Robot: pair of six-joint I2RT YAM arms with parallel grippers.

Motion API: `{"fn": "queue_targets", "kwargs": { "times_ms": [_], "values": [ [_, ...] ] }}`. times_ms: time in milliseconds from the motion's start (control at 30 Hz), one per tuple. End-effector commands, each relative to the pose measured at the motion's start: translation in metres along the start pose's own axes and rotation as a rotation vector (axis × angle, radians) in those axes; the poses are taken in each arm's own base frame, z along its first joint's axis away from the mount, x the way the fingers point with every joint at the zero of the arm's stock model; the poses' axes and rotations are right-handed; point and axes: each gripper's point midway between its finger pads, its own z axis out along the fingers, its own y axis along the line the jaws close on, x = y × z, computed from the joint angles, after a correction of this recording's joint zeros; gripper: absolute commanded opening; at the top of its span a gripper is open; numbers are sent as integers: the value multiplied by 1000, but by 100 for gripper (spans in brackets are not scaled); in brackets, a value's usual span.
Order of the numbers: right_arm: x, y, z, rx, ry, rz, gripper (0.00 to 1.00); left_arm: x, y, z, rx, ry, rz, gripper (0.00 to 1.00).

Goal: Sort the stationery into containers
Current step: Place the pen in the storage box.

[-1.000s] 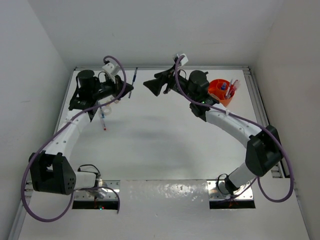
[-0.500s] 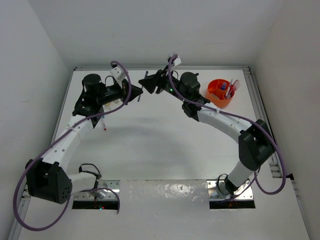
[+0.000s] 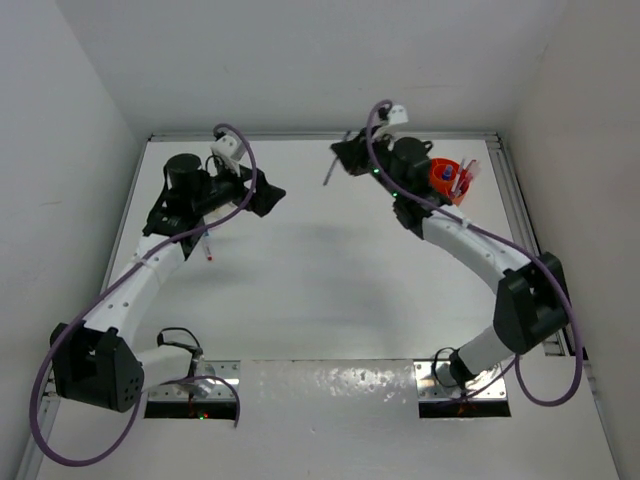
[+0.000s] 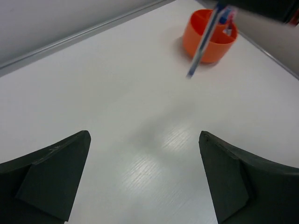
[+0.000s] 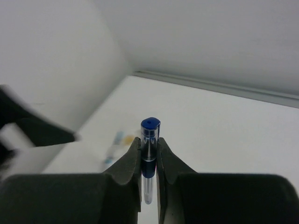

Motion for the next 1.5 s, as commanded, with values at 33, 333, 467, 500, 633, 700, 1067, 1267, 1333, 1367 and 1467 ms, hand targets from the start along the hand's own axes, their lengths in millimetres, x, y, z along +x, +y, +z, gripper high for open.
{"fn": "queue_targets", "kwargs": {
  "times_ms": [33, 333, 467, 500, 633, 700, 1067, 1267, 1333, 1367, 1467],
  "values": [
    [-55, -133, -70, 504, -28, -227, 0, 12, 49, -29, -299, 32, -16, 100],
    [-71, -282, -195, 994, -49, -230, 0, 78, 86, -61, -532, 162, -94, 100],
    [-72, -310, -210, 1055, -98, -231, 0, 76, 91, -62, -549, 152, -90, 100],
    [-74, -317, -213, 1074, -109, -233, 0, 75, 94, -64, -559, 149, -86, 100],
    [-67, -340, -213, 1114, -110, -225, 0, 77, 101, -68, -586, 150, -94, 100],
    [-62, -350, -211, 1122, -111, -224, 0, 77, 102, -68, -587, 151, -98, 100],
    [-49, -366, -191, 1050, -116, -149, 0, 80, 110, -72, -605, 153, -112, 100],
    [-24, -375, -194, 1054, -90, -127, 0, 84, 118, -77, -650, 152, -134, 100],
    [-20, -375, -192, 1044, -83, -127, 0, 86, 120, -79, -659, 155, -138, 100],
    [-17, -377, -193, 1050, -73, -125, 0, 86, 121, -79, -660, 155, -138, 100],
    [-14, -375, -194, 1048, -48, -134, 10, 87, 121, -79, -662, 157, -140, 100]
  ]
}}
